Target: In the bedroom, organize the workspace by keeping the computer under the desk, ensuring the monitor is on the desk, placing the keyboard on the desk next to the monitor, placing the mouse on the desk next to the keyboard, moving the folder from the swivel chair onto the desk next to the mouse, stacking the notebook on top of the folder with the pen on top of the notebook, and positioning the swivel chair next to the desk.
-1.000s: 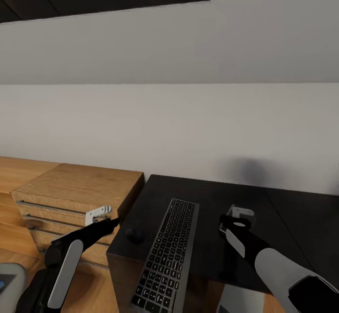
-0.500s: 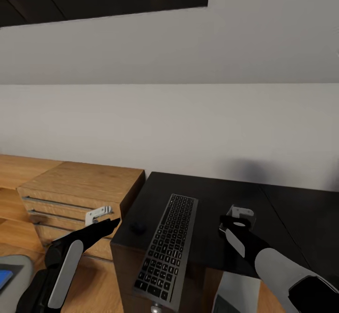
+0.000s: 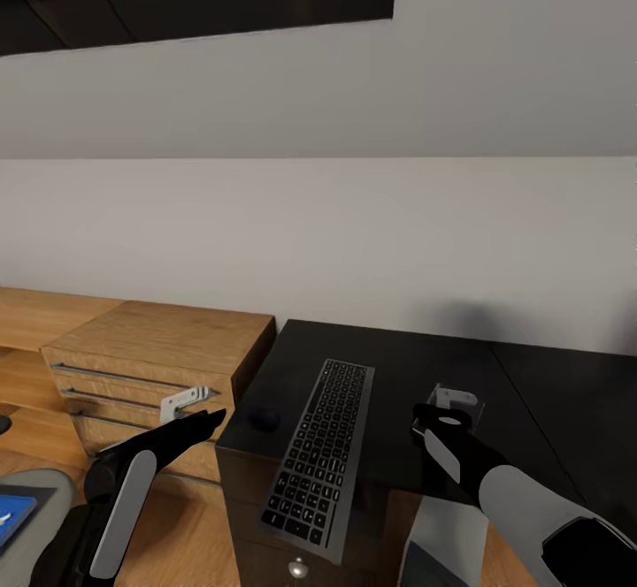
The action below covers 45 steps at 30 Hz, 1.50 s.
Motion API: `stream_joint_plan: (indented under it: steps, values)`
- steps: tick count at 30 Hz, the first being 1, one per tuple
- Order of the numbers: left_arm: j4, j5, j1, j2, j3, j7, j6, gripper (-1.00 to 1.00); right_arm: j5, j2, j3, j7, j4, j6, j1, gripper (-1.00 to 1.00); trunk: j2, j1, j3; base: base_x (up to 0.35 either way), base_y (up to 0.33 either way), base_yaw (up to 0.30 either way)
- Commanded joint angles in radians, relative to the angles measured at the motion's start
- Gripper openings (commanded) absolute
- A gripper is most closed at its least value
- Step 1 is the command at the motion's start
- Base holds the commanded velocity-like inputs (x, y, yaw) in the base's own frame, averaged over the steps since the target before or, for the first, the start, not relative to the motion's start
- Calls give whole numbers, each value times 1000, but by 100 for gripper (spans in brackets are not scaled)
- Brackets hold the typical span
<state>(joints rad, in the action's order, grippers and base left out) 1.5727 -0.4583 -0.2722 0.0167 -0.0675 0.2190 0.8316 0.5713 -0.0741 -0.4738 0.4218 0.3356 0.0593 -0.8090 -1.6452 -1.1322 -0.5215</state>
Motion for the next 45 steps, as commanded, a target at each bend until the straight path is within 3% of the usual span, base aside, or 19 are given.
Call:
stream_joint_plan:
  steps: [1, 45]
  values:
    - [1, -11, -1, 0, 0, 8, 4, 100, 27, -1, -2, 6, 0, 7, 1, 100, -1, 0, -2, -16, 10, 0]
    - [1, -14, -1, 0, 1, 5, 6, 100, 29, -1, -2, 6, 2, 7, 1, 100, -1, 0, -2, -170, 53, 0]
